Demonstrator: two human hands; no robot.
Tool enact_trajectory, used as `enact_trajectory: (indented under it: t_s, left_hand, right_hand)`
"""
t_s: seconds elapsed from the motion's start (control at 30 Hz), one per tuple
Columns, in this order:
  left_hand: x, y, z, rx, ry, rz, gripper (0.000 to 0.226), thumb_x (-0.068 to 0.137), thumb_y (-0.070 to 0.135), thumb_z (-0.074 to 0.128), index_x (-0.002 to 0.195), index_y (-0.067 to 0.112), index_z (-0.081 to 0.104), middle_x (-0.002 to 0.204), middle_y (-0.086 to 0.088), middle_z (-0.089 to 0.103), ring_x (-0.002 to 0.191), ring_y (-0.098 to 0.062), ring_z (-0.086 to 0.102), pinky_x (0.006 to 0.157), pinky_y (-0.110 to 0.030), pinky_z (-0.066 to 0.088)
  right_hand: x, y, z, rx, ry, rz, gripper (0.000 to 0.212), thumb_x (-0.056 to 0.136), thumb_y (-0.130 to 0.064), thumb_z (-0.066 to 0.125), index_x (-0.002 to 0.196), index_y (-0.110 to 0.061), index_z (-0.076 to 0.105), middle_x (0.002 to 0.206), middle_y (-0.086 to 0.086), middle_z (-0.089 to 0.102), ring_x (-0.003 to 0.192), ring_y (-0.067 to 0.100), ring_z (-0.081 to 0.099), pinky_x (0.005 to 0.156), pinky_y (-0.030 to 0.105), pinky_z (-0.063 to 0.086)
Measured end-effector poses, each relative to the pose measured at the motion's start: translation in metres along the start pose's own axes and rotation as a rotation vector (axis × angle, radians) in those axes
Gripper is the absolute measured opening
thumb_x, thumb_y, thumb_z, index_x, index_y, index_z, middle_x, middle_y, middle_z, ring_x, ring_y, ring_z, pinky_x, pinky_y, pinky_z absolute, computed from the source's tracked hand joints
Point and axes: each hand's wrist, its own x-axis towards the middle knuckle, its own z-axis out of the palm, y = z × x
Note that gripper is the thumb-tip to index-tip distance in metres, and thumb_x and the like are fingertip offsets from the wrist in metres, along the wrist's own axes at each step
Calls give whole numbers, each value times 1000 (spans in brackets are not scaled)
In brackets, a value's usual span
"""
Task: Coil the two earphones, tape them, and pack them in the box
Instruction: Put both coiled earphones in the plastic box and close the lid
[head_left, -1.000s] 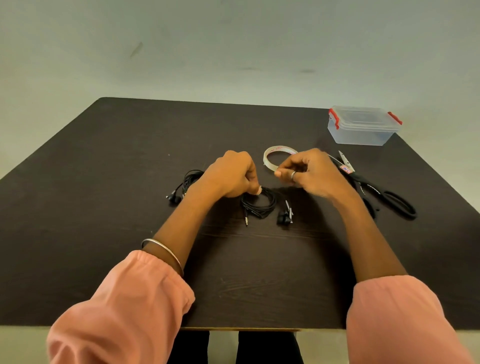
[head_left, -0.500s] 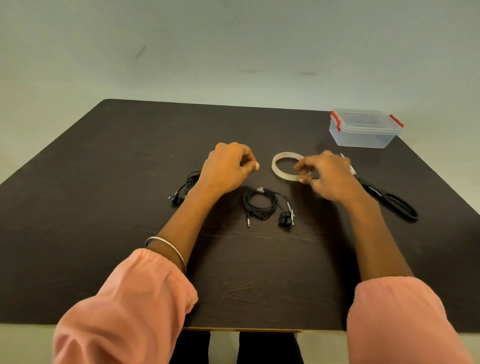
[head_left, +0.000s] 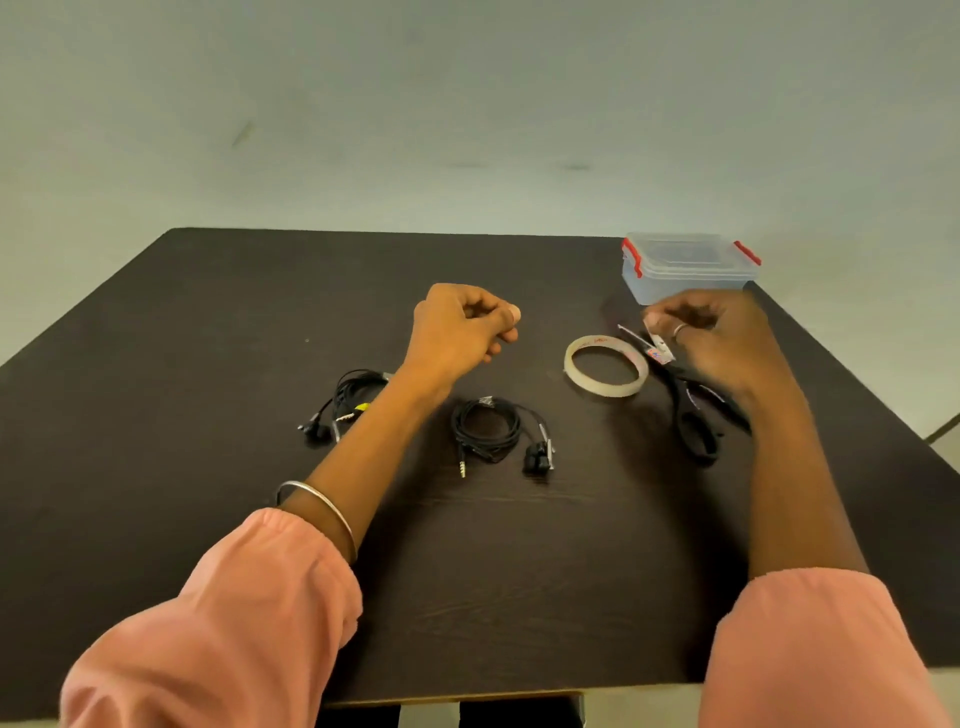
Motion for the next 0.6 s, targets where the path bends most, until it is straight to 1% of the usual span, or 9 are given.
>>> enact_trajectory:
  t_s: [0.03, 0.1, 0.17, 0.23, 0.27, 0.33, 0.43, 0.5, 0.6]
  left_hand:
    - [7, 6, 7, -44, -9, -32, 10, 89, 17, 68, 86, 8, 72, 74, -5, 72, 58, -9, 61, 55, -19, 50]
    - [26, 20, 23, -136, -26, -112, 8, 90, 13, 66, 86, 8, 70, 74, -6, 71, 59, -11, 62, 57, -22, 53]
    - [47, 34, 43, -234, -42, -212, 7, 90, 9, 63, 84, 7, 67, 74, -7, 69, 60, -13, 61, 58, -24, 56]
    - [69, 41, 69, -271, -54, -301, 9, 91, 6, 60, 83, 6, 64, 74, -8, 66, 60, -13, 60, 61, -25, 55]
    - [81, 40, 83, -255, -55, -327, 10, 92, 6, 59, 83, 5, 63, 76, -9, 67, 61, -13, 59, 61, -24, 55]
    - [101, 36, 108, -182, -50, -346, 9, 92, 9, 57, 92, 3, 63, 85, -12, 68, 64, -14, 59, 60, -23, 53]
    - [116, 35, 136, -150, -132, -377, 32, 95, 14, 53, 124, 1, 52, 95, -10, 59, 74, -15, 52, 61, -24, 46]
    - [121, 39, 148, -181, -218, -405, 39, 97, 15, 49, 135, 6, 44, 106, -8, 53, 90, -17, 51, 80, -30, 47]
    - [129, 42, 157, -251, -316, -407, 40, 98, 9, 46, 138, 8, 42, 129, -8, 51, 114, -22, 51, 107, -40, 37]
  right_hand:
    - [10, 5, -8, 33, 96, 22, 11, 85, -15, 69, 81, -24, 74, 87, -8, 72, 83, 3, 65, 77, 17, 47]
    - [36, 22, -25, 125, 288, 105, 19, 80, -11, 63, 70, -25, 72, 87, -2, 73, 88, 14, 67, 84, 28, 52]
    - [62, 40, -41, 182, 428, 237, 14, 81, -13, 60, 77, -16, 73, 89, 7, 73, 84, 21, 65, 83, 37, 54]
    - [87, 63, -50, 179, 503, 382, 22, 86, -20, 64, 91, 0, 71, 92, 14, 70, 79, 24, 62, 72, 35, 50]
    - [98, 74, -52, 156, 504, 438, 30, 87, -25, 65, 97, 3, 69, 96, 17, 70, 83, 28, 64, 71, 33, 48]
    - [113, 89, -49, 85, 470, 498, 38, 87, -36, 66, 103, -1, 67, 109, 19, 68, 100, 33, 65, 80, 33, 48]
    - [131, 101, -42, 96, 367, 492, 62, 86, -45, 66, 132, -8, 50, 136, 14, 53, 121, 33, 54, 99, 36, 45]
    - [140, 101, -38, 156, 303, 473, 73, 87, -43, 66, 145, -13, 33, 146, 11, 41, 128, 32, 46, 103, 44, 45]
    - [153, 105, -35, 213, 243, 449, 70, 82, -37, 72, 140, -13, 40, 138, 8, 49, 121, 31, 50, 87, 35, 49]
